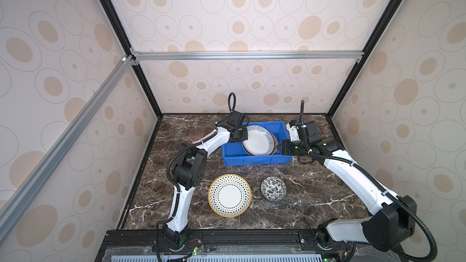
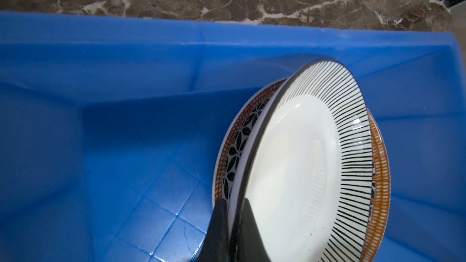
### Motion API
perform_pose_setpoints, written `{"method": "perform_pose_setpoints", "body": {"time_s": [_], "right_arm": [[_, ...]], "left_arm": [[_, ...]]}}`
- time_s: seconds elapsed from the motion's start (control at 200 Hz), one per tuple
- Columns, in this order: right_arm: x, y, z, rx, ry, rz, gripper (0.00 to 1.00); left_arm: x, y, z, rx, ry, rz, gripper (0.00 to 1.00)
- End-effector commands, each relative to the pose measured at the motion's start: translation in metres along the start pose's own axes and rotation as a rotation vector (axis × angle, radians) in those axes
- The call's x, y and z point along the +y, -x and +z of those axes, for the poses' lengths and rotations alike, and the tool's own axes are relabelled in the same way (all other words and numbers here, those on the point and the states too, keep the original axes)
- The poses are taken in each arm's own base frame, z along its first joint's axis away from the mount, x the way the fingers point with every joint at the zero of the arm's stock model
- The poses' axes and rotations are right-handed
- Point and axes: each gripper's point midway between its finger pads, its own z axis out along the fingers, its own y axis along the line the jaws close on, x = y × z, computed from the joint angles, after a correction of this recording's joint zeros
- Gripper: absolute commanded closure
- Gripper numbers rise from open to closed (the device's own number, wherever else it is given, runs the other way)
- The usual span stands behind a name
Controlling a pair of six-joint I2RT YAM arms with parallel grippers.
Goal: Place the mixed dishes into the plastic bin
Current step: 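Lower the striped plate into the bin onto the patterned plate with both grippers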
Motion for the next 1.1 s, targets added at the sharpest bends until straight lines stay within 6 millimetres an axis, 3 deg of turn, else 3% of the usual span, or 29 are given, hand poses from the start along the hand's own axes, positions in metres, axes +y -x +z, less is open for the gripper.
{"method": "perform_pose_setpoints", "body": {"time_s": [0.0, 0.455, 0.895, 1.096], "right_arm": [[-0.003, -0.007, 0.005, 0.021, 0.003, 0.019, 0.5], [0.007, -0.005, 0.014, 0.046, 0.055, 0.033, 0.49], [0.007, -0.006, 0.012, 0.044, 0.054, 0.042, 0.48], [0.009, -0.008, 0.011, 0.05, 0.064, 0.048, 0.48]], "left_arm": [[-0.007, 0.011, 0.001, -0.034, -0.039, -0.027, 1.0], [-0.003, -0.005, 0.01, 0.009, -0.019, -0.02, 0.99], [-0.006, -0.022, 0.024, 0.047, -0.016, -0.011, 0.96], [0.003, -0.031, 0.028, 0.066, 0.017, -0.014, 0.93]]}}
